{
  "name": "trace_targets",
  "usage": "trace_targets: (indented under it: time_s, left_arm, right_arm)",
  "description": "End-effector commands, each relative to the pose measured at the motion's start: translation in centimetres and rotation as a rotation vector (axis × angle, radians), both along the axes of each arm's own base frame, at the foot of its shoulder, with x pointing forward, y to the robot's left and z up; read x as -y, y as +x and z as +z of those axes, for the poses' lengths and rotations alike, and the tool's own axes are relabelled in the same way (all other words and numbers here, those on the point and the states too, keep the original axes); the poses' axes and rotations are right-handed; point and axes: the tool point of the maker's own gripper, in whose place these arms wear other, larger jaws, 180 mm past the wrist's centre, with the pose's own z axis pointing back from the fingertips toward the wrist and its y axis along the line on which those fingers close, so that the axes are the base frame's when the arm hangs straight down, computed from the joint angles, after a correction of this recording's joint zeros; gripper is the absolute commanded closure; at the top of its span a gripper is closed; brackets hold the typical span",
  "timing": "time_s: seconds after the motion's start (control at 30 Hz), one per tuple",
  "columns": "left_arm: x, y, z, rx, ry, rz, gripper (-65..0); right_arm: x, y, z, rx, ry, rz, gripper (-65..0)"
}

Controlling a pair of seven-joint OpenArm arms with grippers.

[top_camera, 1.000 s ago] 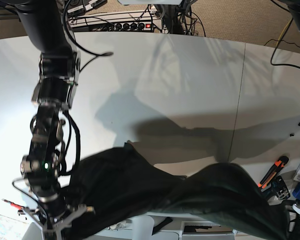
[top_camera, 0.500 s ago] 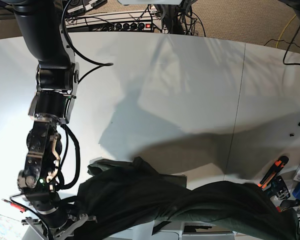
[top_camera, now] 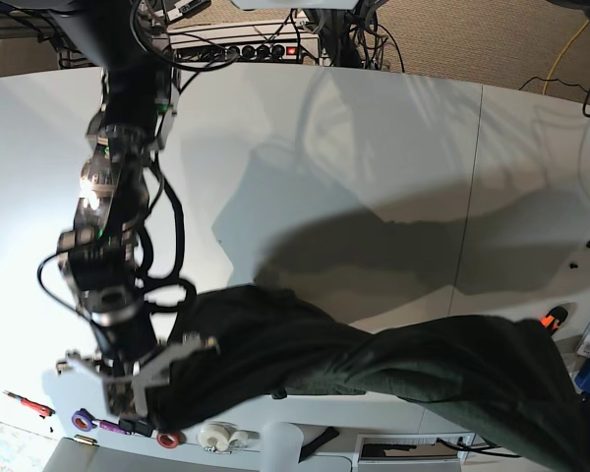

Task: Layout the t-shirt on the table in an organized manner, then fold the t-shirt properly
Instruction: 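Raise the held shirt high with both grippers, spreading them apart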

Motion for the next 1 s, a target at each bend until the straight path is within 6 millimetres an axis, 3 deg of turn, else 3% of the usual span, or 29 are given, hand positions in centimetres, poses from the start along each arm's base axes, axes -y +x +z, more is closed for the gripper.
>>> trace_targets:
  time_s: [0.0,0.13,0.3,0.53,0.73,0.97]
  left_arm:
    - [-1.0,-1.0,3.7,0.081,-0.044,0.005,0.0]
    - [-2.1,-1.9,3.1,0.052,-0.115,0.003,0.0]
    - [-3.0,-3.1,-0.6,0.008,-0.218,0.011,0.0]
    - [0.2,-5.4,-4.3,0.017,-0.283,-0.042,0.0]
    - [2.3,-8.7,-4.2,0.088,-0.236,-0.063,0.0]
    - [0.8,-12.1,-3.6,0.136,-0.214,-0.003,0.0]
  right_arm:
    - [-0.1,-0.6,2.5,0.089,-0.004,0.008,0.0]
    - [-0.6,-3.1,2.9,0.128,-0.019,0.016,0.0]
    - [-0.5,-5.4,2.4,0.139,-0.044,0.002,0.0]
    - [-0.6,-6.0,1.3,0.118,-0.048,0.002,0.0]
    - [0.4,-6.1,0.5,0.100,-0.091,-0.045,0.0]
    - [2.2,-7.5,-3.0,0.003,-0.185,-0.127,0.0]
